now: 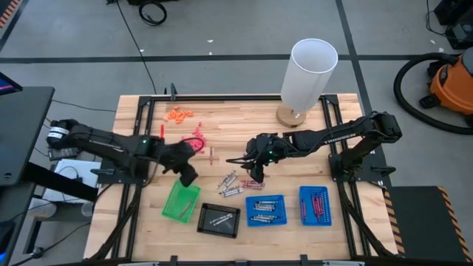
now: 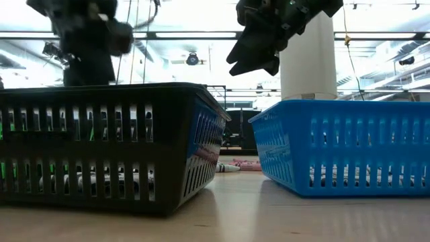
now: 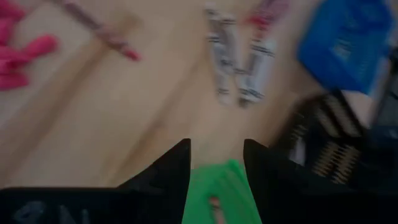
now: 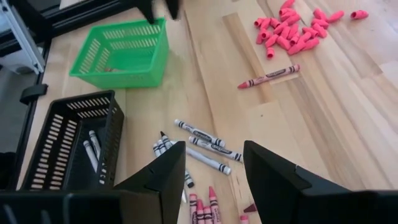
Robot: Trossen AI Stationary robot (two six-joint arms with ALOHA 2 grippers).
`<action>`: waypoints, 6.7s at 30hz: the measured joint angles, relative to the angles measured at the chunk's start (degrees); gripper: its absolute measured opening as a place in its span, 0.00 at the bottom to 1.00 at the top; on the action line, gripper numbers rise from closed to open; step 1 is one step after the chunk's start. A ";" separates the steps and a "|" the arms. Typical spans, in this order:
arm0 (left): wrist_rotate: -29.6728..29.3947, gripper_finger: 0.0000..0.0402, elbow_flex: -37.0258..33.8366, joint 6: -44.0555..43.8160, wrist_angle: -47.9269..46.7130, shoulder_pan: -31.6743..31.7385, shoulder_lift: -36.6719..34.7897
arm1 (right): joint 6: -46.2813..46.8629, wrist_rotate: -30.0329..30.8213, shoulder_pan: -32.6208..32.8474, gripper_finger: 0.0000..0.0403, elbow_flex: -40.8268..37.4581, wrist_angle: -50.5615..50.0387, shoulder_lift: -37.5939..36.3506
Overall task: Sort crayons
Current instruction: Put the pink crayon into the green basket, then put the white crayon into the black basket
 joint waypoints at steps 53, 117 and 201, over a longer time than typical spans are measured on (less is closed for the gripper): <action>-15.21 0.43 15.62 -13.03 1.84 9.62 39.90 | 7.74 12.17 0.92 0.42 0.02 -4.53 -4.57; -14.23 0.03 12.88 -25.71 -18.10 -28.42 9.92 | 9.63 10.52 0.76 0.42 0.01 -9.28 -4.55; -5.08 0.28 28.37 8.96 -6.99 -1.66 47.72 | 8.30 11.78 0.92 0.42 0.02 0.67 -4.52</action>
